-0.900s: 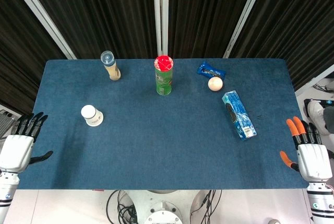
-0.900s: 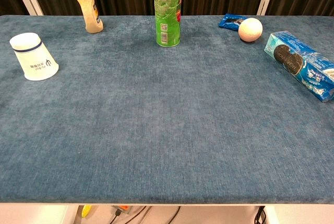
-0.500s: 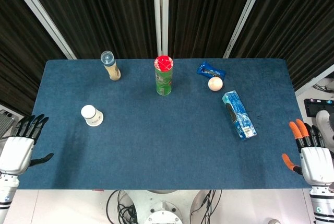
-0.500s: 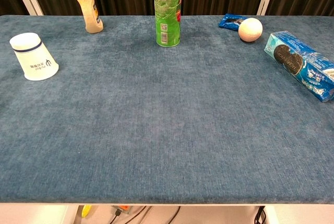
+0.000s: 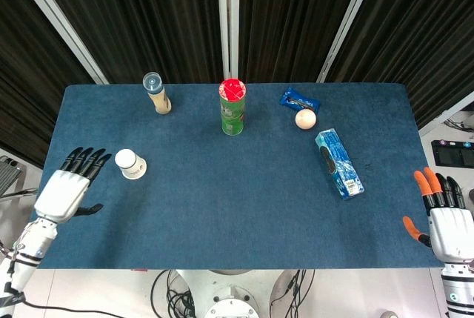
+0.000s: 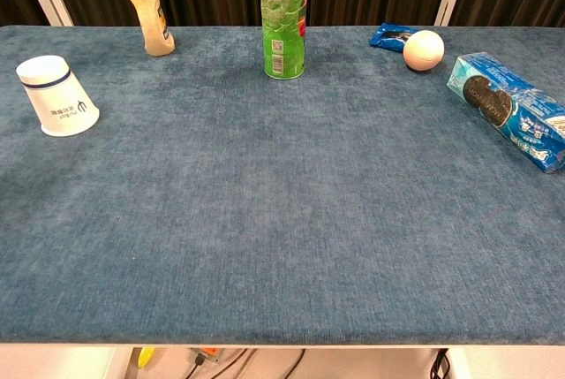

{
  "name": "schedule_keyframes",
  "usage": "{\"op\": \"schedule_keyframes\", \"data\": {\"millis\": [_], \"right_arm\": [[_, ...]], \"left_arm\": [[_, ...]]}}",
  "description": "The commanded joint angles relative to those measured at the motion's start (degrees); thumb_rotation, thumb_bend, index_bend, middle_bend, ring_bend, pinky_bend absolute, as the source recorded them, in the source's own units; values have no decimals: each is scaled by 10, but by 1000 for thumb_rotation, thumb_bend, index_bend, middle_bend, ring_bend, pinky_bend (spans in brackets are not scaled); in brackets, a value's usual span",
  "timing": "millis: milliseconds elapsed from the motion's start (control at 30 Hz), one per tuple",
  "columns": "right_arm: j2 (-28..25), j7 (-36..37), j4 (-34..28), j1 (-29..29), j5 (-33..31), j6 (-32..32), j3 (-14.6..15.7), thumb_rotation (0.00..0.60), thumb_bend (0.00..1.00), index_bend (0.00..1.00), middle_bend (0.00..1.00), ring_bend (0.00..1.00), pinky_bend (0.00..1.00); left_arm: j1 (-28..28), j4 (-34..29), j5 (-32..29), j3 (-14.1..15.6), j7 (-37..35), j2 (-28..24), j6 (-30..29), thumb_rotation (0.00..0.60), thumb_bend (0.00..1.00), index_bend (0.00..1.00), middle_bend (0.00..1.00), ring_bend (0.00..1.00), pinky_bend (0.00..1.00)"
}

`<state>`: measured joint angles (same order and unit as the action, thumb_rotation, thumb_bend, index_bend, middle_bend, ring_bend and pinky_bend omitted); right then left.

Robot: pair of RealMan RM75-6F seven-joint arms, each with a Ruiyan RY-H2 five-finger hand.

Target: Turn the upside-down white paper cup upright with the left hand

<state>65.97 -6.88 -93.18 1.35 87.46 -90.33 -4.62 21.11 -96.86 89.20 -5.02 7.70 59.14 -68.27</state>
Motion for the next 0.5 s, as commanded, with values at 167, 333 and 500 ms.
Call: {"op": "schedule_keyframes", "data": {"millis": [167, 333, 500], "right_arm": [[-3, -5, -5, -3, -4, -7, -5, 600, 176, 0, 0, 0, 0], [-3, -9, -6, -2, -6, -10, -8, 600, 176, 0, 0, 0, 0], [-1, -1, -3, -1, -11, -5, -9, 600, 176, 0, 0, 0, 0]], "left_arm": [[113, 18, -95, -44, 141, 27, 140, 600, 102, 43, 29, 0, 44], [147, 35, -167, -43, 223, 42, 189, 600, 102, 43, 30, 0, 42], [170, 48, -218, -33, 275, 57, 210, 600, 109, 46, 41, 0, 41]]}}
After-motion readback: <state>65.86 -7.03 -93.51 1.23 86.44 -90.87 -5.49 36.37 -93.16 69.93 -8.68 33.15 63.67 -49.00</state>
